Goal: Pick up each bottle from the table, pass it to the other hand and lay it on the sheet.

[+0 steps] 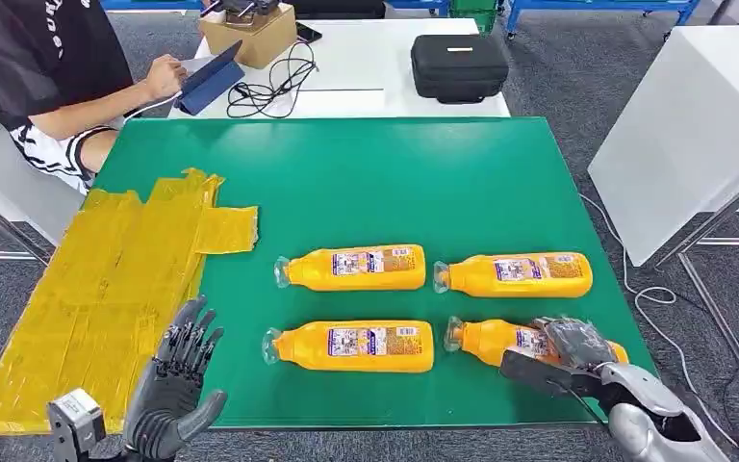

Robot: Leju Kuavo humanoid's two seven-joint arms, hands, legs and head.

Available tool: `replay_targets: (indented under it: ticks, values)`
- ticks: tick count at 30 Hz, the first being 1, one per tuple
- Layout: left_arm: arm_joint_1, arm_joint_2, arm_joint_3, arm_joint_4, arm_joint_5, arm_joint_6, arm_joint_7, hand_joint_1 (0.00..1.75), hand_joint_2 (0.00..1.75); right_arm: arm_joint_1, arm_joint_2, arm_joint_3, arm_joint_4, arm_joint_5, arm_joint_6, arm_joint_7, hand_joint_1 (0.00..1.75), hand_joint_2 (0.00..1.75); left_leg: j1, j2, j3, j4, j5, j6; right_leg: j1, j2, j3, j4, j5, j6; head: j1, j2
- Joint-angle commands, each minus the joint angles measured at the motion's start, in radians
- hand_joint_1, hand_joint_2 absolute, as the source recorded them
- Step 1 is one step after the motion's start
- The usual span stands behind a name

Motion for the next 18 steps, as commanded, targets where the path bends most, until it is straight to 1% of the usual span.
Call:
replay_targets:
  ticks: [1, 3, 5, 7, 10, 11, 14, 15, 18]
  values:
    - [0.008, -0.043, 0.028, 0.021, -0.011, 0.004, 0.009, 0.0, 1.75, 0.118, 0.051, -0.075, 0.029, -0.013, -0.104, 0.006, 1.75, 1.75, 0.001, -0.002, 0.0, -0.002, 0.0, -0.001, 0.001, -0.003, 0.003, -0.003, 0.0, 0.001, 0.0, 0.0]
    - [0.007, -0.051, 0.034, 0.023, -0.012, 0.0, 0.015, 0.0, 1.75, 0.142, 0.059, -0.101, 0.015, -0.037, -0.158, 0.01, 1.75, 1.75, 0.001, -0.002, 0.0, -0.001, -0.001, -0.001, 0.001, -0.004, 0.008, -0.003, -0.001, 0.001, 0.0, 0.0]
    - [0.003, -0.058, 0.04, 0.028, -0.015, -0.008, 0.024, 0.0, 1.75, 0.164, 0.065, -0.119, -0.002, -0.051, -0.209, 0.034, 1.75, 1.75, 0.001, -0.004, 0.001, -0.002, 0.0, -0.001, 0.001, -0.006, 0.009, -0.003, -0.001, 0.001, 0.0, 0.0]
    - [0.0, -0.063, 0.044, 0.036, -0.014, -0.015, 0.03, 0.0, 1.75, 0.182, 0.067, -0.13, -0.016, -0.061, -0.246, 0.065, 1.75, 1.75, 0.001, -0.004, 0.0, -0.001, 0.0, 0.0, 0.0, -0.006, 0.003, -0.003, -0.001, 0.001, 0.0, 0.0]
    - [0.001, -0.067, 0.05, 0.043, -0.009, -0.02, 0.03, 0.0, 1.75, 0.225, 0.076, -0.148, -0.047, -0.056, -0.285, 0.102, 1.75, 1.75, 0.001, -0.004, -0.001, -0.002, -0.001, 0.0, 0.001, -0.006, 0.003, -0.004, -0.001, 0.001, 0.0, 0.0]
    - [0.006, -0.073, 0.061, 0.04, -0.005, -0.02, 0.028, 0.0, 1.75, 0.262, 0.084, -0.167, -0.074, -0.065, -0.321, 0.113, 1.75, 1.75, 0.001, -0.003, 0.0, -0.001, -0.001, 0.001, 0.0, -0.005, 0.002, -0.003, -0.001, 0.001, 0.0, 0.0]
    - [0.013, -0.086, 0.082, 0.03, -0.002, -0.03, 0.034, 0.0, 1.75, 0.315, 0.087, -0.187, -0.13, -0.07, -0.38, 0.127, 1.75, 1.75, 0.001, -0.007, 0.0, -0.002, -0.001, 0.0, 0.001, -0.01, 0.004, -0.005, -0.002, 0.001, 0.0, 0.0]
    - [0.015, -0.091, 0.09, 0.026, -0.004, -0.029, 0.035, 0.0, 1.75, 0.33, 0.103, -0.204, -0.156, -0.077, -0.409, 0.123, 1.75, 1.75, 0.001, -0.005, 0.0, -0.001, -0.001, 0.0, 0.0, -0.007, 0.003, -0.004, -0.002, 0.001, 0.0, 0.0]
    - [0.017, -0.089, 0.093, 0.019, -0.004, -0.03, 0.039, 0.0, 1.75, 0.342, 0.132, -0.213, -0.205, -0.08, -0.423, 0.123, 1.75, 1.75, 0.001, -0.003, -0.002, -0.001, -0.002, 0.0, 0.001, -0.005, 0.004, -0.004, -0.002, 0.001, 0.0, 0.0]
